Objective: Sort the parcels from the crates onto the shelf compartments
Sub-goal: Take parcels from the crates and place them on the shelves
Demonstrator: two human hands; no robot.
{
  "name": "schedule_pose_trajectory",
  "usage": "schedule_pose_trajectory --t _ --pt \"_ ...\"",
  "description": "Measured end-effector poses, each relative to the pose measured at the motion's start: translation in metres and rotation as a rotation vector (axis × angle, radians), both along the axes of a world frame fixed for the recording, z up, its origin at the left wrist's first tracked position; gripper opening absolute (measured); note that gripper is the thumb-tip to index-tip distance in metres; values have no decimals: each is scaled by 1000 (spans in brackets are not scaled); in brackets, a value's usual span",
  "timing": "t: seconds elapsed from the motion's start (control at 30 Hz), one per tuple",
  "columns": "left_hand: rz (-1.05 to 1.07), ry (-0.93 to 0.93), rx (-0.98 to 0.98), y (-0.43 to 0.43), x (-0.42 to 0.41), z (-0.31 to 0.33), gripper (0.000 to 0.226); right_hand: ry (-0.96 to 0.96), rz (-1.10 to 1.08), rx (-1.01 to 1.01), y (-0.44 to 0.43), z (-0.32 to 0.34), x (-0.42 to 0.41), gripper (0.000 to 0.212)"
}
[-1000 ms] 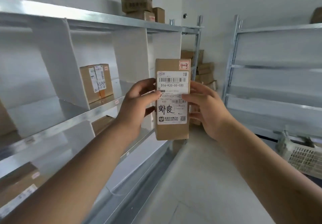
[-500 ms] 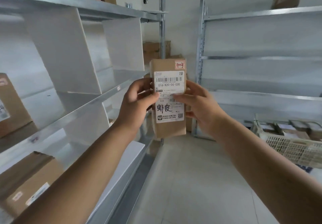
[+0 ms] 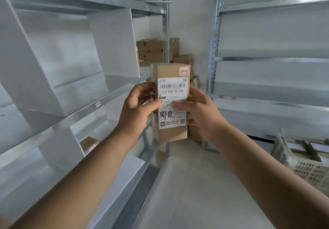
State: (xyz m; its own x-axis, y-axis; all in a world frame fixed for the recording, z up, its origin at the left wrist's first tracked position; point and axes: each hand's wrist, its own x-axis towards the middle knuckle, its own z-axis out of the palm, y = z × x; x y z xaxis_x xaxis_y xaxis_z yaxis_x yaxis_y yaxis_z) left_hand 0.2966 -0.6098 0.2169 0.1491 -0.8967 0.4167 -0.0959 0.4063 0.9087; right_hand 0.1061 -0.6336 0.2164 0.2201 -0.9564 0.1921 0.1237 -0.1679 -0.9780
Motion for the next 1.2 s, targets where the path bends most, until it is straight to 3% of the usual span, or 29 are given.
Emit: schedule_pose_trajectory --t 0.23,0.37,0.57,0.87,1.2 --pt "209 89 18 -73 -10 0 54 53 239 -53 -118 5 8 60" --pt "416 -34 -4 -87 7 2 64 91 371 -133 -165 8 39 59" --pt "625 -138 27 -93 59 0 69 50 537 -207 -195 12 114 58" --pt "813 -119 -9 -93 136 1 78 48 750 -353 -218 16 220 76" --pt "990 -136 -18 -105 156 -10 78 58 881 -487 -246 5 286 93"
